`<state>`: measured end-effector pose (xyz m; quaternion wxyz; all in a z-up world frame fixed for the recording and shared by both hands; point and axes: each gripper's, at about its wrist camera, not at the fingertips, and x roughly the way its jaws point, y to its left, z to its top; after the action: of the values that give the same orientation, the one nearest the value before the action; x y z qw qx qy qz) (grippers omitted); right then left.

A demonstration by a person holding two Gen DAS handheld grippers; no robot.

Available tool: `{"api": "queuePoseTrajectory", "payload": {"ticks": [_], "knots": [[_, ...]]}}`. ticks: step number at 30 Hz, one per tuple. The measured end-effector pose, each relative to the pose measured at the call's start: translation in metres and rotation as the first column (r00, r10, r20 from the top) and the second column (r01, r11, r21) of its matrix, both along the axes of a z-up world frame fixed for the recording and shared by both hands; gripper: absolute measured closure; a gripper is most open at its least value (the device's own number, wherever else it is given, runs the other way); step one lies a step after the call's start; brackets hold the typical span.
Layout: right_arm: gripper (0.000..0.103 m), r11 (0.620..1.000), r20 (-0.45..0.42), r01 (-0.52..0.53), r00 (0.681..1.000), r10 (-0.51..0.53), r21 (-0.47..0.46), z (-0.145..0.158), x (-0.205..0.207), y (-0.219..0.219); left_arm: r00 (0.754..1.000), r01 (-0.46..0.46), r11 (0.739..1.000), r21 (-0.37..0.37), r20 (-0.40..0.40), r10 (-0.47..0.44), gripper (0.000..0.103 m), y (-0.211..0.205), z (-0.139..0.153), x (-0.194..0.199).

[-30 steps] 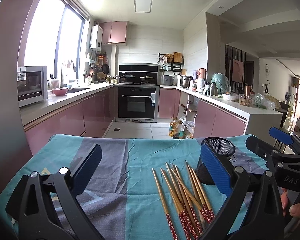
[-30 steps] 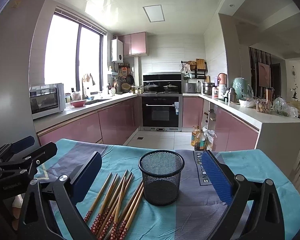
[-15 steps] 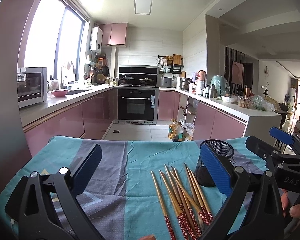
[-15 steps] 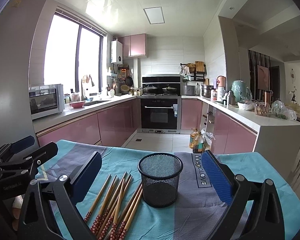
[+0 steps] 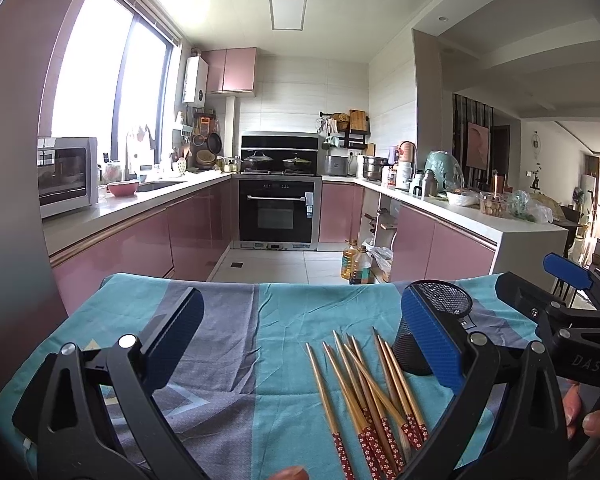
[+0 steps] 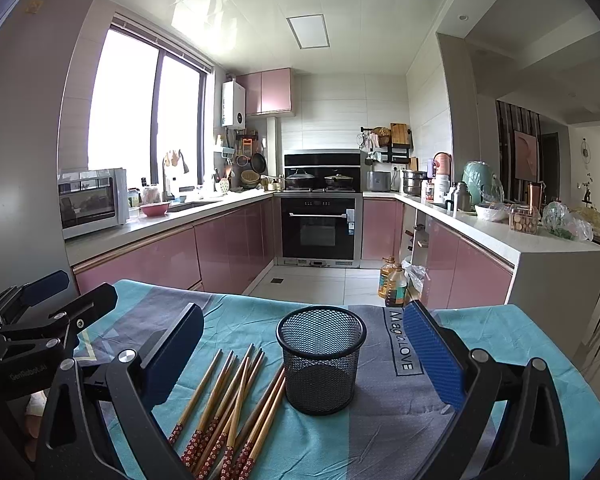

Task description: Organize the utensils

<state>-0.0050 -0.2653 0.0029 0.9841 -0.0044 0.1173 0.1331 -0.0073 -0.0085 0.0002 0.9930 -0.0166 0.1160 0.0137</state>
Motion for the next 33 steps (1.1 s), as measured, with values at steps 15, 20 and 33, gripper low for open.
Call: {"api": "queuePoseTrajectory", "payload": {"ticks": [15, 20, 33], "knots": [[0.006, 1.000, -0.003, -0.002, 1.000, 0.002, 0.005, -0.0015, -0.0016, 0.0009, 1.000, -0.010, 1.000, 0.019, 0.010, 0.010, 0.006, -0.0012, 0.0008, -0.0004], [0.006, 1.000, -0.004, -0.002, 1.000, 0.002, 0.006, -0.0024, -0.0017, 0.0003, 1.000, -0.005, 1.000, 0.026, 0.013, 0.005, 0.006, -0.0016, 0.0012, -0.0009], [0.006, 1.000, -0.005, -0.001, 1.000, 0.002, 0.008, -0.0030, -0.0016, -0.0009, 1.000, -0.006, 0.999, 0.036, 0.017, 0.005, 0.006, -0.0057, 0.0018, -0.0021]]}}
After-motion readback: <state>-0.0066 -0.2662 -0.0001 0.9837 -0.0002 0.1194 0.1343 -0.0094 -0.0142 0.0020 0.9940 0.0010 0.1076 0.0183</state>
